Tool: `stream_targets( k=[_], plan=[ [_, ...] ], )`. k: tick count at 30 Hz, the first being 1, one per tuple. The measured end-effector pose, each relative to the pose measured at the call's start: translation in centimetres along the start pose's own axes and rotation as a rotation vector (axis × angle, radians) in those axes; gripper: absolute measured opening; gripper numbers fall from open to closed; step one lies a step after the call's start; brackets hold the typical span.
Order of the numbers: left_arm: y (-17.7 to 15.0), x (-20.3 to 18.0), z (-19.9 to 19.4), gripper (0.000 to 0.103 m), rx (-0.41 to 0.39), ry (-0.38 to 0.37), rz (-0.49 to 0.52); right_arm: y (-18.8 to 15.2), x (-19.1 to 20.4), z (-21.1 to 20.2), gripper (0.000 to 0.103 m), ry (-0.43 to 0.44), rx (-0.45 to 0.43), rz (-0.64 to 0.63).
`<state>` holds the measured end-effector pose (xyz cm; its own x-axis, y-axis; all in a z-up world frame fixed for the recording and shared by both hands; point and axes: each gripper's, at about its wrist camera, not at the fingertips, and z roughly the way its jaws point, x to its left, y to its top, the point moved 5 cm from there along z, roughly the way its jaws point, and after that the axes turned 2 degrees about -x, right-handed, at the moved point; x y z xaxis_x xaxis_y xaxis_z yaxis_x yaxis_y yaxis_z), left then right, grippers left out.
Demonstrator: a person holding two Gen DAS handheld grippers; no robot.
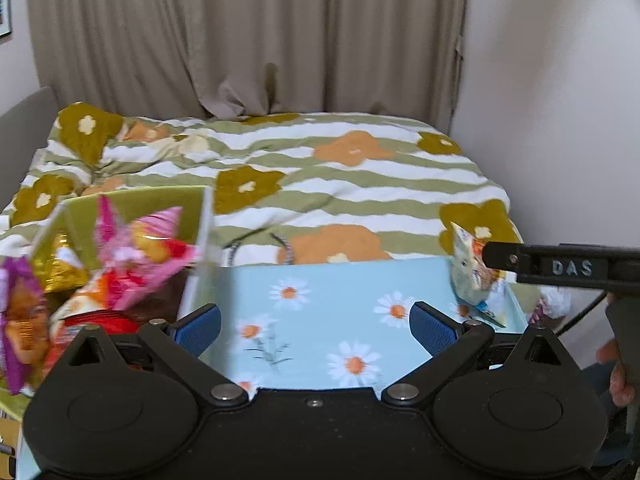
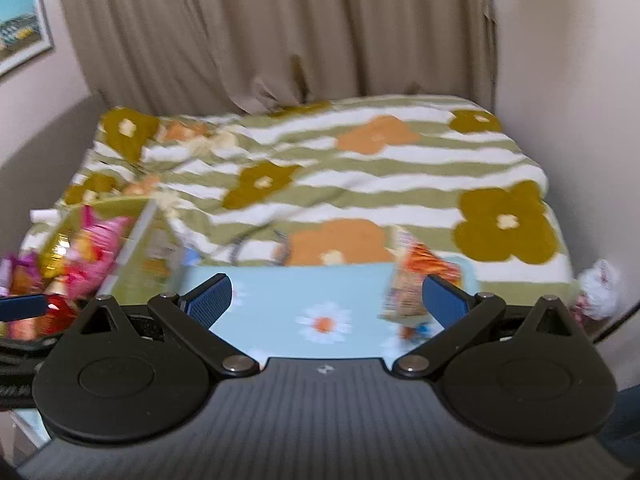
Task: Organize snacks
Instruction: 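Move the right tool to the last fries-print bag on the tray and grasp it, then carry the fries-print bag with the right tool into the yellow box and release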
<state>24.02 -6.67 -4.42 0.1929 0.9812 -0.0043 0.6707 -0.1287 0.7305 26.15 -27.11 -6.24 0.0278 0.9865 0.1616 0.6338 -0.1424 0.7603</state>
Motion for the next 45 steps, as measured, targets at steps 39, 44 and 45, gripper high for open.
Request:
stream_targets(
  k=[39, 44, 45],
  plan=[
    [-1.2, -1.9, 9.5, 0.102, 0.107, 0.050, 0.045, -2.0, -7.5, 14.7, 0.082, -0.063, 0.186, 0.094],
    [-0.2, -0.6, 6.8, 0.102, 0.057, 0.081, 0.012, -0.1, -4.7, 11.6, 0.082, -0.007, 0.129, 0.055],
    [0.0, -0.1, 6.1, 0.102, 0.046, 0.091, 0.003, 0.4, -3.9, 10.9, 0.082, 0.009, 0.119, 0.044]
  ],
)
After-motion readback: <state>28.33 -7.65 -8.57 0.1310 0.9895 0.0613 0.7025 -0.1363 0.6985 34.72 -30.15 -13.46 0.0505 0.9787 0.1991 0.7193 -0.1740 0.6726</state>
